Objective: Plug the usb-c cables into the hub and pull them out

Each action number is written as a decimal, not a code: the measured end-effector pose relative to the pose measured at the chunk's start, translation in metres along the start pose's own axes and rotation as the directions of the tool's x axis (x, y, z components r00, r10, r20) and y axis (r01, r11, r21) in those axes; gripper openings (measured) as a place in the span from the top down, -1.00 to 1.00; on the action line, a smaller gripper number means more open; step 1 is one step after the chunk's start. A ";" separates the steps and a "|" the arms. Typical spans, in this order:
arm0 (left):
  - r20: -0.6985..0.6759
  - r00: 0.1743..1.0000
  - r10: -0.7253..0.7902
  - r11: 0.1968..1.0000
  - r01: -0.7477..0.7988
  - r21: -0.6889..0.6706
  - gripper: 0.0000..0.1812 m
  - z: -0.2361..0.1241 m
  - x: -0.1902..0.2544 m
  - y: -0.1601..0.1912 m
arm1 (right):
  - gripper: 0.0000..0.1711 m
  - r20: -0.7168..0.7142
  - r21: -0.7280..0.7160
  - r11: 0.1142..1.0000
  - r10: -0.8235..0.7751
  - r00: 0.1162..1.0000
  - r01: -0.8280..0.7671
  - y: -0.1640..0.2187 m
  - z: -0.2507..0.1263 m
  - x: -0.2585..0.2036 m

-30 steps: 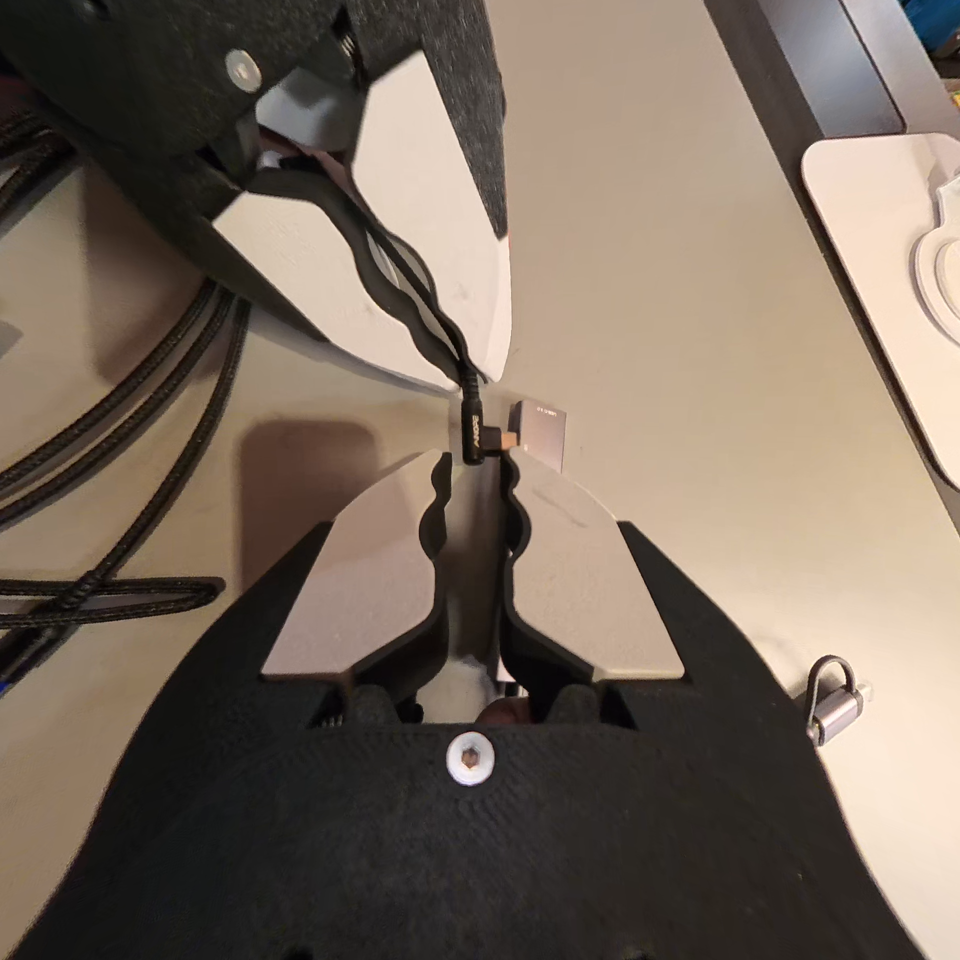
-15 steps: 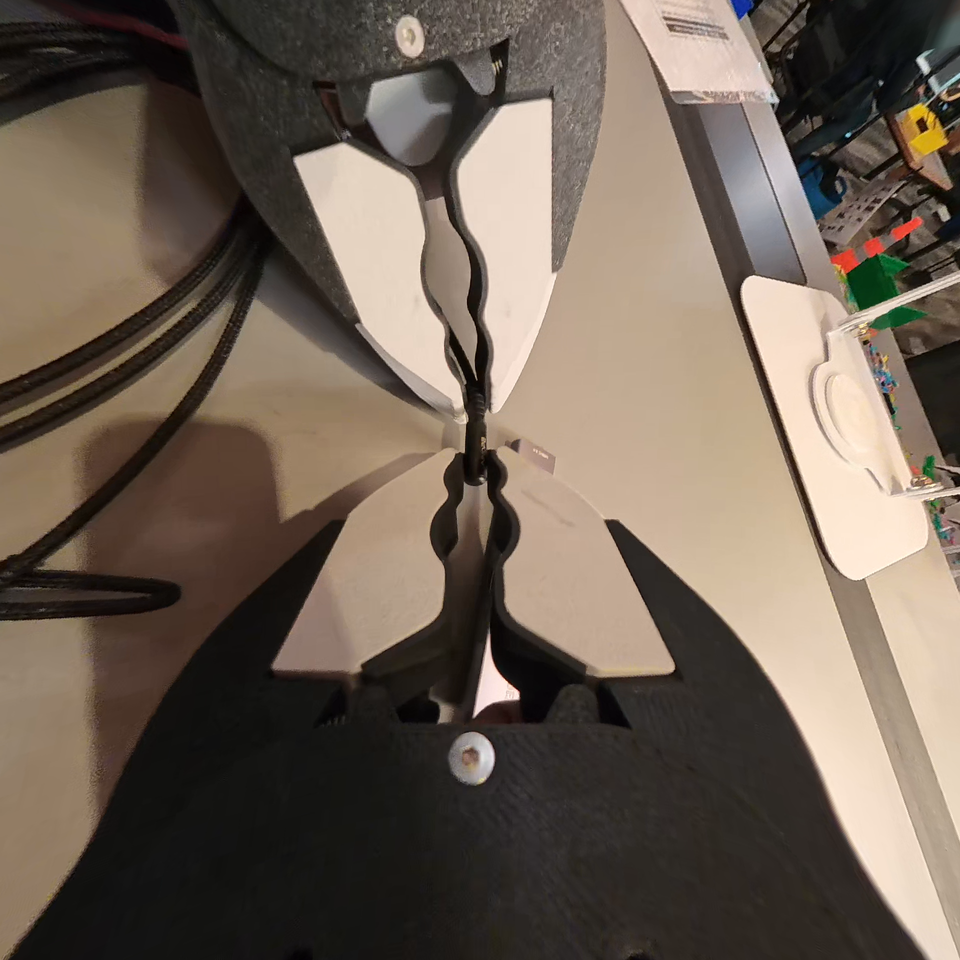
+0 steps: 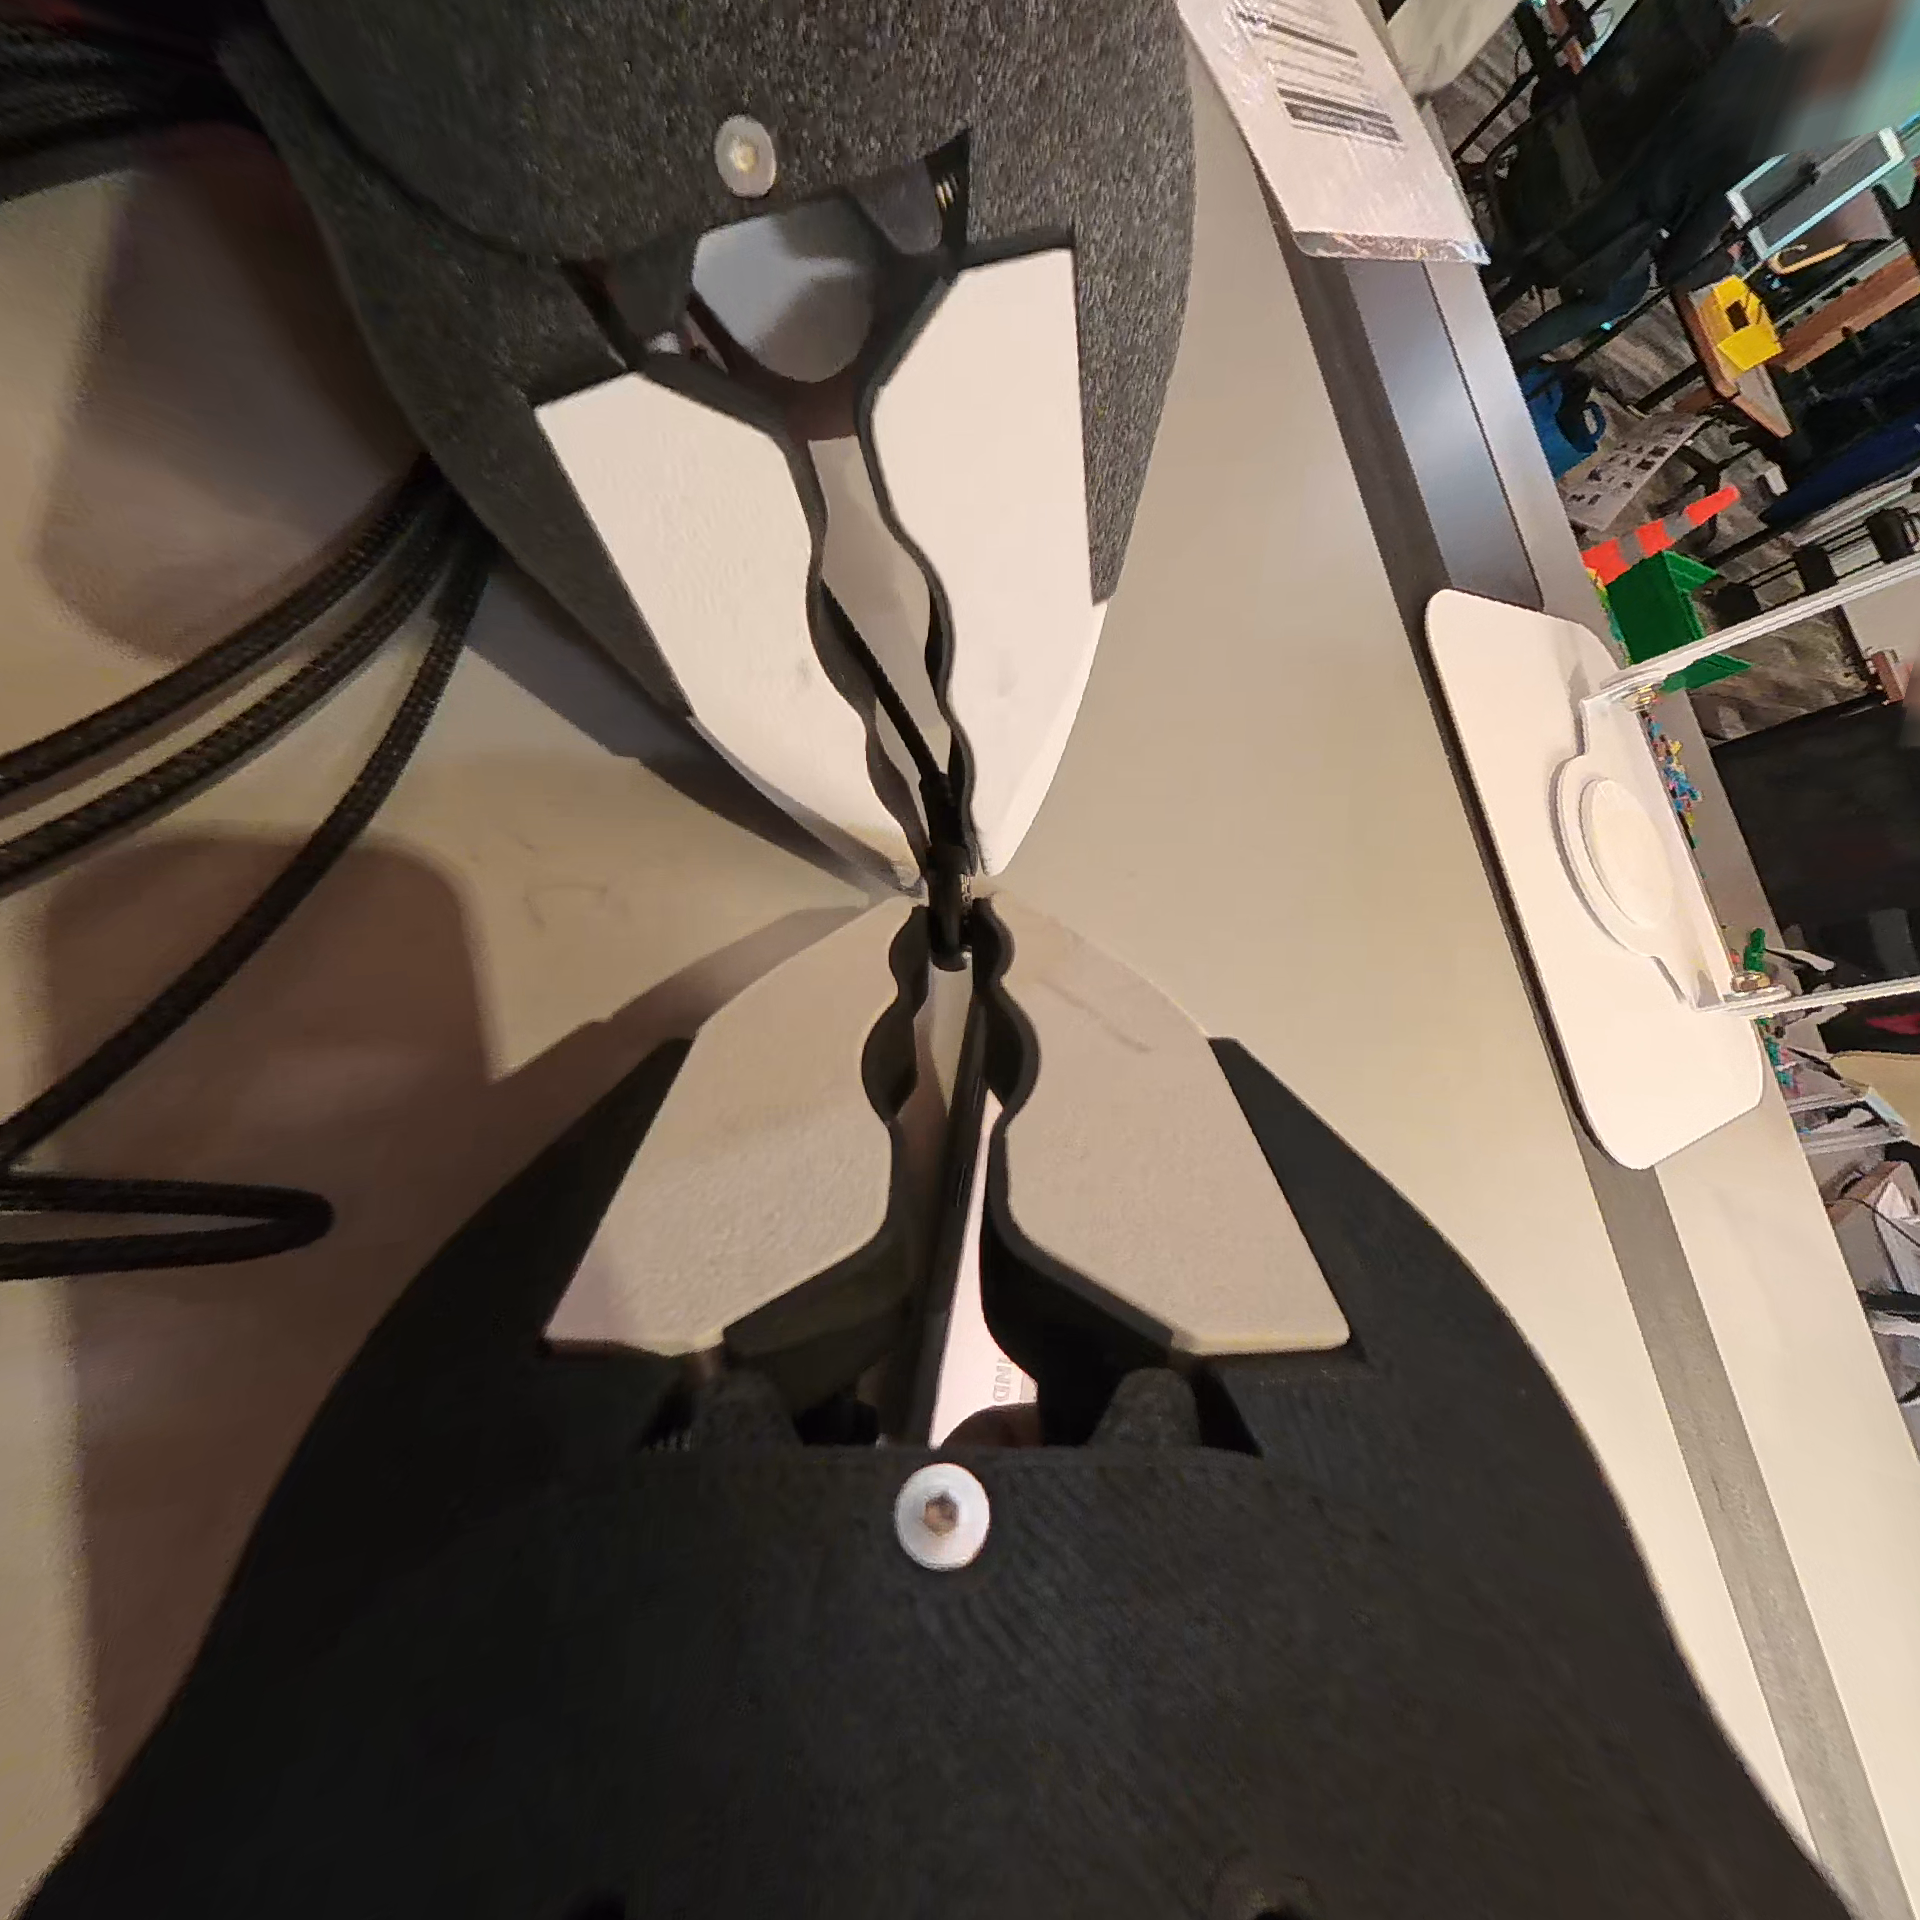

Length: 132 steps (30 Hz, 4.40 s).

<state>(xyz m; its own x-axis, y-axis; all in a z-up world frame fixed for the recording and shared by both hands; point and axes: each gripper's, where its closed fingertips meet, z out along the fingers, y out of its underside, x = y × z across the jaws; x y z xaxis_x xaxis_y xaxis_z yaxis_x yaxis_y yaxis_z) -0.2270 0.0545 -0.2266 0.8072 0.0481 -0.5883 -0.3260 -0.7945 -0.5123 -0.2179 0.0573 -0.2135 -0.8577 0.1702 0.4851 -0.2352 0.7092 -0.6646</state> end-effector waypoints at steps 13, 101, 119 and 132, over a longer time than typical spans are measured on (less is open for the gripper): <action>0.032 0.987 0.159 0.986 -0.156 -0.061 0.92 0.003 0.001 0.003 | 0.61 0.090 -0.216 0.897 0.411 0.907 -0.386 0.049 -0.012 0.012; -0.141 0.984 -0.112 0.983 0.131 0.127 0.48 -0.006 0.017 -0.030 | 0.54 0.192 -0.114 0.992 0.069 0.979 -0.048 0.008 -0.020 -0.015; -0.162 0.981 -0.104 0.987 0.122 0.101 0.57 -0.010 0.016 -0.028 | 0.56 0.207 -0.082 0.995 0.078 0.975 -0.062 0.003 -0.021 -0.016; -0.139 0.933 -0.331 0.932 0.346 0.105 0.40 -0.004 -0.003 -0.012 | 0.52 0.128 -0.113 0.974 0.210 0.969 -0.197 0.021 -0.018 0.003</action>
<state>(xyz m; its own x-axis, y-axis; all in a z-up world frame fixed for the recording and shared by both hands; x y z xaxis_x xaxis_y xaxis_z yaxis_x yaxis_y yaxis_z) -0.2233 0.0621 -0.2166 0.9298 0.2232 -0.2926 -0.0763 -0.6609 -0.7466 -0.2168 0.0848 -0.2157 -0.9392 0.2269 0.2578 -0.0089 0.7343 -0.6788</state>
